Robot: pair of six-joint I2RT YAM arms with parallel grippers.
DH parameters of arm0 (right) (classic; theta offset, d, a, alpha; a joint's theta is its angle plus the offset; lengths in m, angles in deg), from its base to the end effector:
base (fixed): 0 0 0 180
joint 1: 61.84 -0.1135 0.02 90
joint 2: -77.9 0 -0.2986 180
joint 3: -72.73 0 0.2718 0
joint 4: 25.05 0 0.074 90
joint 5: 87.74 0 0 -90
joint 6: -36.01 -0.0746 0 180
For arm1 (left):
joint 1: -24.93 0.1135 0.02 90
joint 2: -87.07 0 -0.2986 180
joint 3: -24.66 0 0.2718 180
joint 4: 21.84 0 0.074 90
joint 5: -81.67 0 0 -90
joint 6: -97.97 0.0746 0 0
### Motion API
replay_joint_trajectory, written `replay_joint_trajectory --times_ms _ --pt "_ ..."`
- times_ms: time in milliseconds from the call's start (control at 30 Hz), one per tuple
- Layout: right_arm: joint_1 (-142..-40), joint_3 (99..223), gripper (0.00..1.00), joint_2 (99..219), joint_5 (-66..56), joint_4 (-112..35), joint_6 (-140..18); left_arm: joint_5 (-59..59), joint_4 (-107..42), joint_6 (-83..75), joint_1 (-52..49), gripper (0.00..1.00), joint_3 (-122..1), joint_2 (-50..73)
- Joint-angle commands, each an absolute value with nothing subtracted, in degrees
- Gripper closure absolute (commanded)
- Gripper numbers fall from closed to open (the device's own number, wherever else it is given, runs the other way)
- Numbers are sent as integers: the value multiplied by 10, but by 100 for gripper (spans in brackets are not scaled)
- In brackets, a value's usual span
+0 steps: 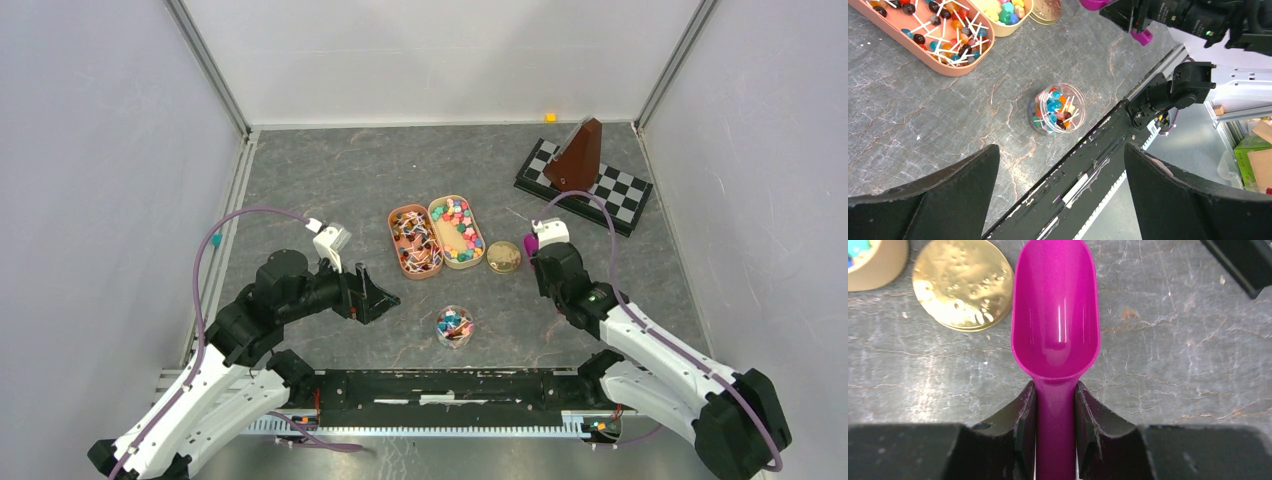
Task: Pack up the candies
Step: Place the spatula at the center of the board.
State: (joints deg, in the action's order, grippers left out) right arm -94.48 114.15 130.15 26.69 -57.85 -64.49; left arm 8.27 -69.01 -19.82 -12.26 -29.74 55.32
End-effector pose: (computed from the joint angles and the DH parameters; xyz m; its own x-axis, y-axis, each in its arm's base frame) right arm 0.1908 0.0856 0.2006 -0.6149 -0.1968 -0.7637 -0.1291 0.9804 -0.1487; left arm 0.1060 -0.1072 0.3149 -0.6591 -0.0608 -0.7496 0.5415 0.6533 -0.5291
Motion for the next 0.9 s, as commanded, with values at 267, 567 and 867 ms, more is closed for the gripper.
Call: replay_joint_trajectory --times_ms 267,567,867 --pt "-888 1039 98 1326 273 -349 -684 79 -689 -177 -121 0 -304 549" --pt "-857 1005 78 1347 238 -303 -690 79 -689 -176 -121 0 -305 539" --pt "-846 1012 45 1341 228 -308 -688 79 -689 -176 -121 0 -305 537"
